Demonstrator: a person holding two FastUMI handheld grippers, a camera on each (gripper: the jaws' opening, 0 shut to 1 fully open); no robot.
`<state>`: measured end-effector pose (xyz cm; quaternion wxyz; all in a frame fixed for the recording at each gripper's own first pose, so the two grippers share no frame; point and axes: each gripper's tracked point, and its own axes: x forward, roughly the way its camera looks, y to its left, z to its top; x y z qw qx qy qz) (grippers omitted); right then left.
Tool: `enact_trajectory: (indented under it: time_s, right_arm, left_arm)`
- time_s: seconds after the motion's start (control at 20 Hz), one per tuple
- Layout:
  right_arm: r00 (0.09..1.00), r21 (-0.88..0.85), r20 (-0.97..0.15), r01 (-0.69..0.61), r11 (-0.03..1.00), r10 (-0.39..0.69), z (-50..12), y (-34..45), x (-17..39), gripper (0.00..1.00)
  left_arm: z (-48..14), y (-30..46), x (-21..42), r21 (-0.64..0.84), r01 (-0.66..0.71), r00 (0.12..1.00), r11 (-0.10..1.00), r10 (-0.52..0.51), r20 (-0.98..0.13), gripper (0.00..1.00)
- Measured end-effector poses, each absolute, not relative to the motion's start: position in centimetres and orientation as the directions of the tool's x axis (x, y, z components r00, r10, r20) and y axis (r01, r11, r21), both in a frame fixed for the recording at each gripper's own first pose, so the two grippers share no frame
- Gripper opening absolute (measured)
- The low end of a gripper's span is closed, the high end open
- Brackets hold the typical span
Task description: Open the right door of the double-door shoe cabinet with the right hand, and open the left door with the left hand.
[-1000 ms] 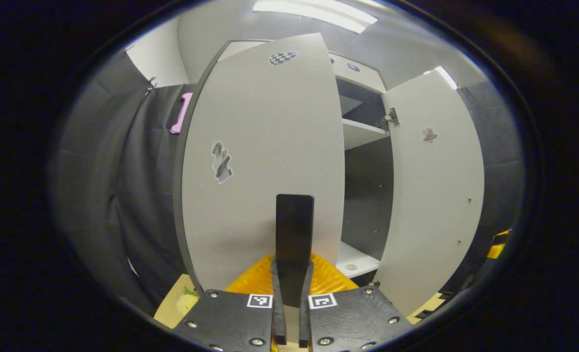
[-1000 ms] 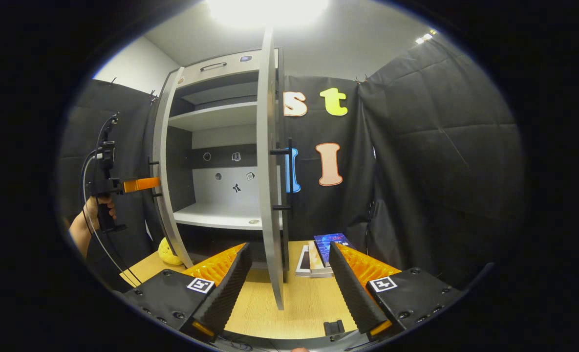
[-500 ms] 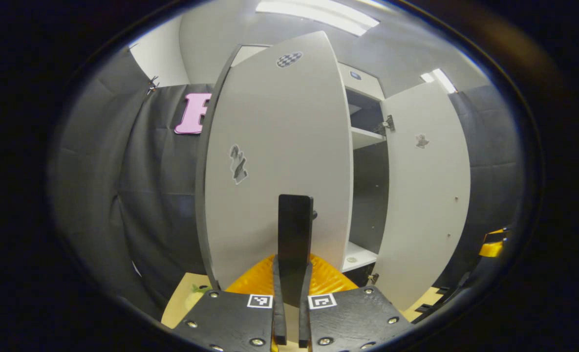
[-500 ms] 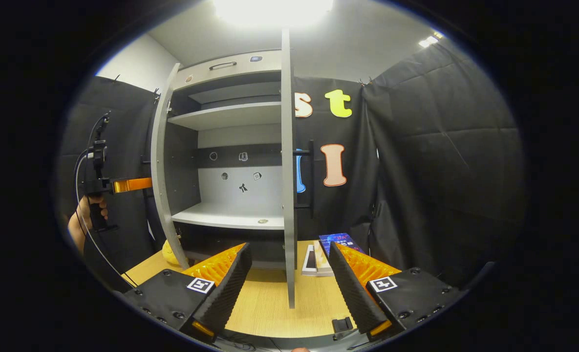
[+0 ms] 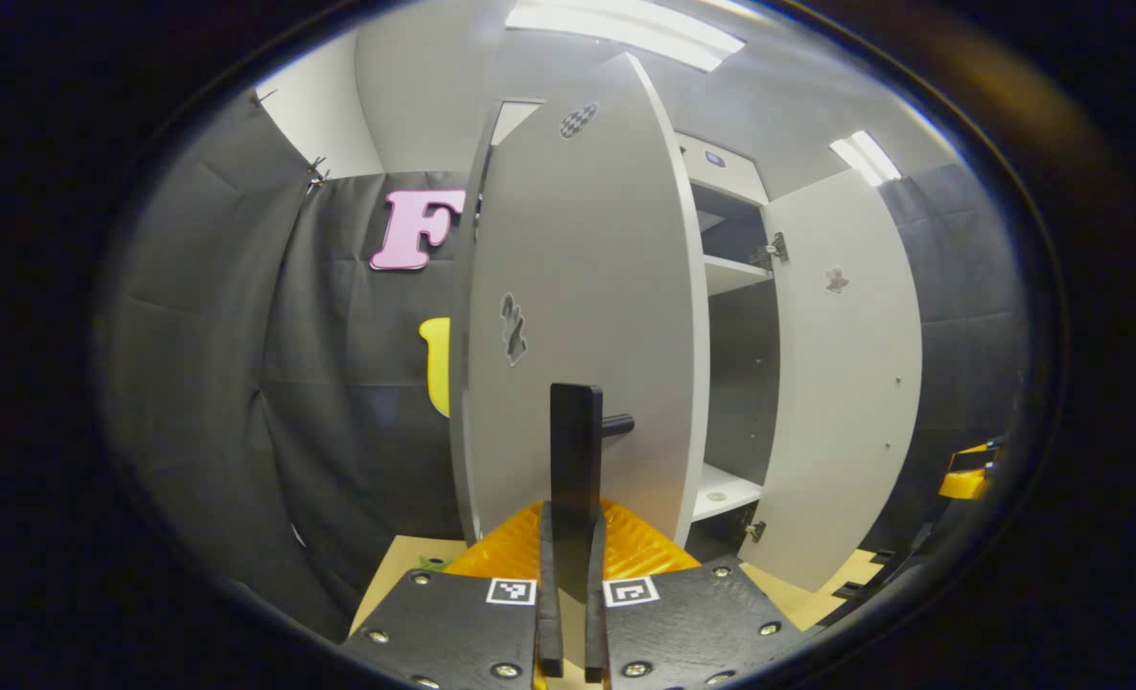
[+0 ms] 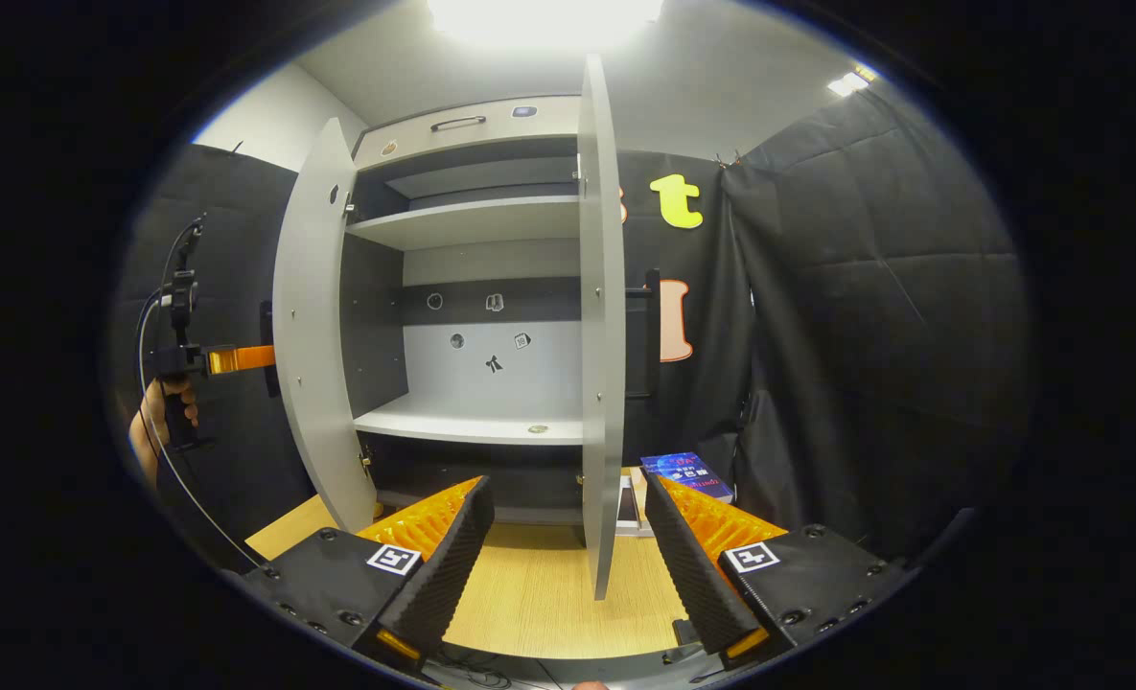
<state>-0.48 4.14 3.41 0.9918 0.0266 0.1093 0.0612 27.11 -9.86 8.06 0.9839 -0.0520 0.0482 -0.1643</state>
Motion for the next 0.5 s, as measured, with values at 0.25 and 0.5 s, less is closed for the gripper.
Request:
enact_trajectory:
  time_s: [0.25, 0.5]
  right_arm:
    - [0.966, 0.054, -0.218, -0.128, 0.99, 0.137, 3.5, 5.4, -0.8, 0.99]
    - [0.958, 0.043, -0.227, -0.173, 0.984, 0.178, 3.4, 7.8, -0.8, 0.99]
  left_arm:
    - [7.8, -7.1, 27.4, -0.054, 0.262, 0.961, 0.963, -0.266, -0.081, 0.1]
    - [7.8, -5.2, 28.6, -0.079, 0.191, 0.978, 0.978, -0.196, -0.065, 0.02]
